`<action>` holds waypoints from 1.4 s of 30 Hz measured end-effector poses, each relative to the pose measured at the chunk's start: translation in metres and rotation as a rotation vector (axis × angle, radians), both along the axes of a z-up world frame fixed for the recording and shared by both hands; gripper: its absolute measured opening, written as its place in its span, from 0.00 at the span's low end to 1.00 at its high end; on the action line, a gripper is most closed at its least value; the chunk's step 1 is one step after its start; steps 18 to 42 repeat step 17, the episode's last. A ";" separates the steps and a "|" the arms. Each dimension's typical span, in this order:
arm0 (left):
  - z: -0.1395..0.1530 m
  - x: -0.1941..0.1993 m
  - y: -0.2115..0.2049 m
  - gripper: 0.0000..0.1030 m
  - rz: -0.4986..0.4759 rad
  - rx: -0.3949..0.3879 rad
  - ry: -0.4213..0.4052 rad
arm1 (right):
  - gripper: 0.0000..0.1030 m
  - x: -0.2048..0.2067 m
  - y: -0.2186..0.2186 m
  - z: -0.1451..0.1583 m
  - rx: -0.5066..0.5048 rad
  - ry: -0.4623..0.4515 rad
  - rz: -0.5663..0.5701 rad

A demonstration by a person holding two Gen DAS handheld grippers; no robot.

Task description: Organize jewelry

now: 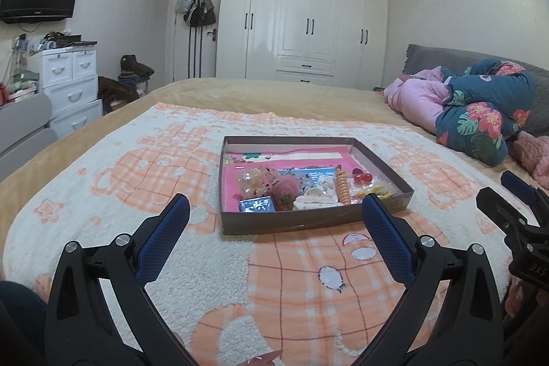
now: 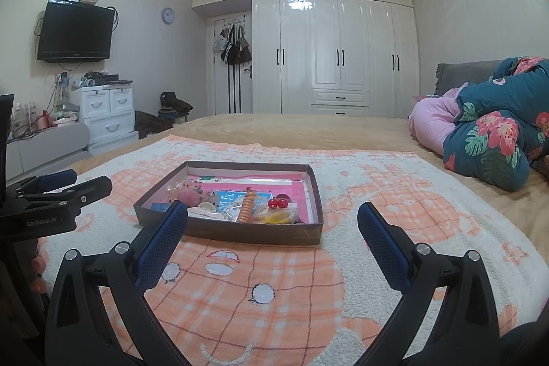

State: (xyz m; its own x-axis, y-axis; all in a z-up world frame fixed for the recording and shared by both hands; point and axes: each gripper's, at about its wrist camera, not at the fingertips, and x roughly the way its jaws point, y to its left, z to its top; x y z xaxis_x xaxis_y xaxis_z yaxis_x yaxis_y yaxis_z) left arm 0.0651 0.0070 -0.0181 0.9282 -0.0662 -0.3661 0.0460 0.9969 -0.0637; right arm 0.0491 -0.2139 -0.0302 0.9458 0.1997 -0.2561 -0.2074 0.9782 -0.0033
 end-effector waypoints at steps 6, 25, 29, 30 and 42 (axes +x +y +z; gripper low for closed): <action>-0.001 0.000 -0.002 0.89 0.018 0.019 0.006 | 0.94 0.001 -0.002 0.001 0.004 0.004 -0.003; -0.010 0.048 0.041 0.89 0.109 -0.045 0.144 | 0.94 0.055 -0.044 0.001 -0.010 0.113 -0.228; -0.010 0.048 0.041 0.89 0.109 -0.045 0.144 | 0.94 0.055 -0.044 0.001 -0.010 0.113 -0.228; -0.010 0.048 0.041 0.89 0.109 -0.045 0.144 | 0.94 0.055 -0.044 0.001 -0.010 0.113 -0.228; -0.010 0.048 0.041 0.89 0.109 -0.045 0.144 | 0.94 0.055 -0.044 0.001 -0.010 0.113 -0.228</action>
